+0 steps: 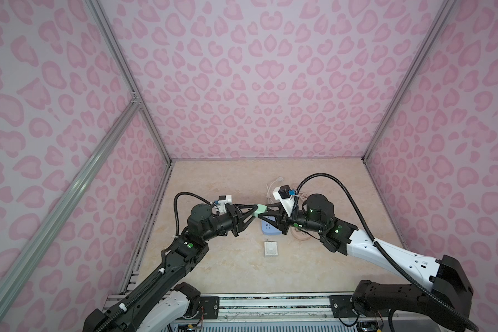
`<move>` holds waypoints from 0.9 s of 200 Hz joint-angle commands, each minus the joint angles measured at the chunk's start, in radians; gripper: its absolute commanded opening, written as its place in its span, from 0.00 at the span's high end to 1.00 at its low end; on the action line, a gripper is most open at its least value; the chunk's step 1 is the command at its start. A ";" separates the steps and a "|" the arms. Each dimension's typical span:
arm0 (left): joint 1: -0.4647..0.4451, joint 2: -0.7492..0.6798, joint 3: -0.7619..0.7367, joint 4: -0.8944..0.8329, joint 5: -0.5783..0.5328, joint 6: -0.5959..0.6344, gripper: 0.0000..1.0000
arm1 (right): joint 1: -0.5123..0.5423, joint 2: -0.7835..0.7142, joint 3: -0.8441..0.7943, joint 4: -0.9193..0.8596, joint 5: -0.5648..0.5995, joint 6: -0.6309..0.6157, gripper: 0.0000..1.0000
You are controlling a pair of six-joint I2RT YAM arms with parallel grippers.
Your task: Insert the plug
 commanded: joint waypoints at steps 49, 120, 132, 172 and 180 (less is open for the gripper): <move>0.032 -0.001 0.121 -0.343 -0.020 0.260 0.20 | 0.000 0.026 0.011 0.009 -0.007 0.091 1.00; 0.052 -0.045 0.326 -1.027 -0.641 0.827 0.14 | -0.008 0.117 0.236 -0.563 0.269 0.184 1.00; 0.052 -0.066 0.309 -1.028 -0.675 0.851 0.15 | -0.008 0.140 0.289 -0.659 0.300 0.192 1.00; 0.052 -0.101 0.203 -0.958 -0.694 0.857 0.17 | -0.008 0.225 0.477 -0.931 0.363 0.210 1.00; 0.052 -0.097 0.186 -0.939 -0.686 0.856 0.18 | -0.008 0.242 0.511 -0.971 0.362 0.202 1.00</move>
